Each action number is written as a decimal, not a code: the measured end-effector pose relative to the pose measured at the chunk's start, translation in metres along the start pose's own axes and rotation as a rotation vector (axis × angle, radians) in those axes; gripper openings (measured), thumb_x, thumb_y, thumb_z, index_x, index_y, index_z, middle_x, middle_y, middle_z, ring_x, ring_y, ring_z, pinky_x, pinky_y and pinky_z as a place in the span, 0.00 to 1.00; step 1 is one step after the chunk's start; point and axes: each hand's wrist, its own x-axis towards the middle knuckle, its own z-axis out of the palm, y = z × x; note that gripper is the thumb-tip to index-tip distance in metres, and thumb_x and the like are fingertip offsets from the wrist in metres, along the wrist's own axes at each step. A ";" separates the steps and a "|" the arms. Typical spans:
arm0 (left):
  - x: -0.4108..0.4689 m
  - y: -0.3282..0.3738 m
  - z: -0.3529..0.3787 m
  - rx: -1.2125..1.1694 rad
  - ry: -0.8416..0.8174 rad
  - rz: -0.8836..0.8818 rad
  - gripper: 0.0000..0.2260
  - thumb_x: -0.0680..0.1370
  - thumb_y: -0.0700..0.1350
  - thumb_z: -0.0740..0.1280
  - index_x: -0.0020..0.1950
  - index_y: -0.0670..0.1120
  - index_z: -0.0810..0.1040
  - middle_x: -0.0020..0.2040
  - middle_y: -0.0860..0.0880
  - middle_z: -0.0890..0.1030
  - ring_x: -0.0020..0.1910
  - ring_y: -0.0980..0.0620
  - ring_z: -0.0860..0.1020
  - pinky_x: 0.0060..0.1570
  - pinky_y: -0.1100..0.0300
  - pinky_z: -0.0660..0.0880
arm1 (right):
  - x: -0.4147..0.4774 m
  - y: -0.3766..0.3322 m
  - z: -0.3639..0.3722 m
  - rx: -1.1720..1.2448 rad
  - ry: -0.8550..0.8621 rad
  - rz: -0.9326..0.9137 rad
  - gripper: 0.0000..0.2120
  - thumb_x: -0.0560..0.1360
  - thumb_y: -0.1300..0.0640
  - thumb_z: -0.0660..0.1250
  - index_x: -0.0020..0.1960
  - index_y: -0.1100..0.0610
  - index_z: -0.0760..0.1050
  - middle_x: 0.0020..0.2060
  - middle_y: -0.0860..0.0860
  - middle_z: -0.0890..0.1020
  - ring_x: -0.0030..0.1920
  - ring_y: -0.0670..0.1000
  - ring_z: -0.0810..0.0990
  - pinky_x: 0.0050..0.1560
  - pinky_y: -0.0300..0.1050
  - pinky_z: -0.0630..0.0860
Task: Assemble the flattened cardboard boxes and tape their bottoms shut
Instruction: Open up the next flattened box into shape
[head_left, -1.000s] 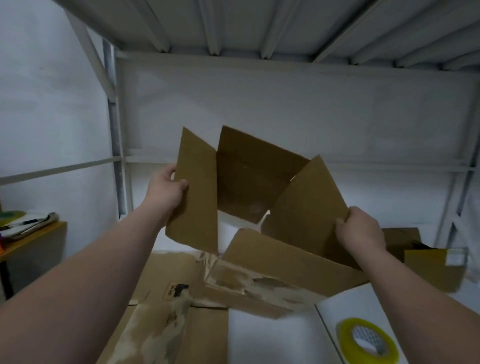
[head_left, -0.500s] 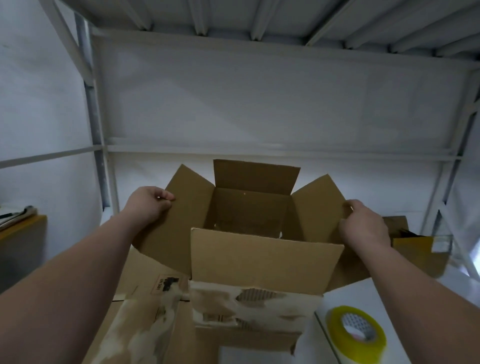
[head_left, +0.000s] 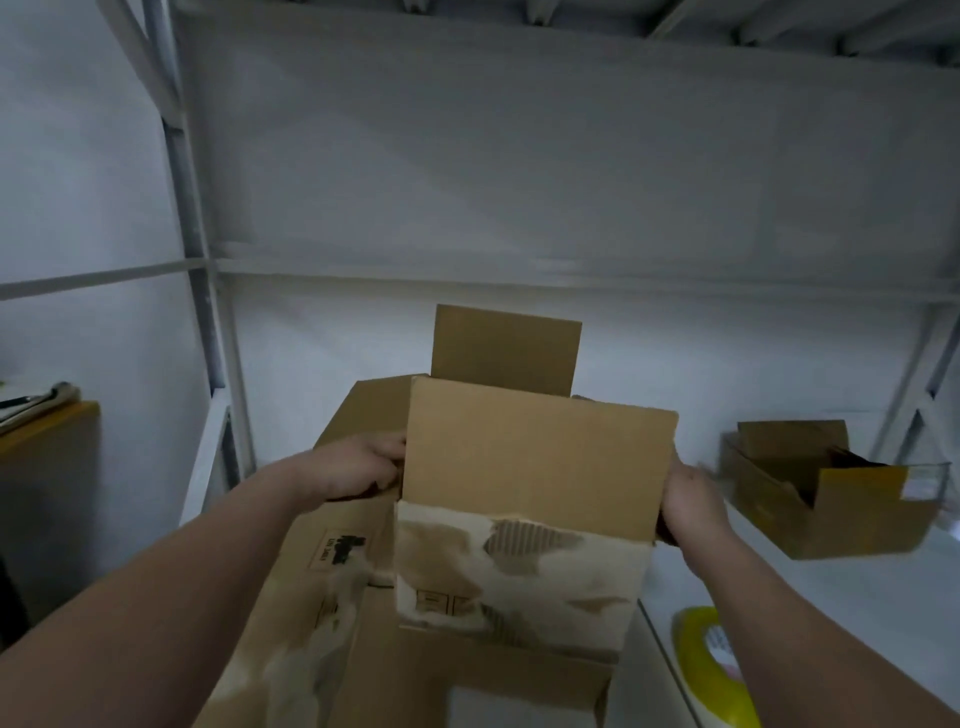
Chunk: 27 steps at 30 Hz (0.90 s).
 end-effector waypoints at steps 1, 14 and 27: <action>-0.002 -0.003 -0.003 0.001 -0.106 0.019 0.21 0.69 0.37 0.65 0.50 0.62 0.81 0.62 0.65 0.72 0.63 0.57 0.69 0.63 0.62 0.66 | -0.002 0.002 0.001 0.057 0.009 0.034 0.25 0.79 0.38 0.48 0.33 0.52 0.66 0.31 0.53 0.71 0.32 0.52 0.69 0.34 0.45 0.65; 0.022 -0.024 0.049 -0.303 0.286 0.195 0.11 0.79 0.47 0.65 0.51 0.42 0.84 0.66 0.56 0.73 0.62 0.53 0.75 0.56 0.61 0.75 | -0.022 -0.009 -0.012 0.181 -0.196 -0.169 0.19 0.76 0.34 0.53 0.45 0.47 0.72 0.44 0.47 0.78 0.43 0.47 0.76 0.54 0.49 0.72; -0.005 -0.072 0.041 0.423 0.331 0.203 0.32 0.71 0.75 0.53 0.44 0.50 0.82 0.52 0.59 0.79 0.62 0.57 0.72 0.63 0.38 0.67 | -0.033 -0.024 0.012 -0.033 -0.017 -0.358 0.21 0.77 0.37 0.57 0.35 0.50 0.73 0.35 0.47 0.78 0.39 0.50 0.77 0.42 0.46 0.73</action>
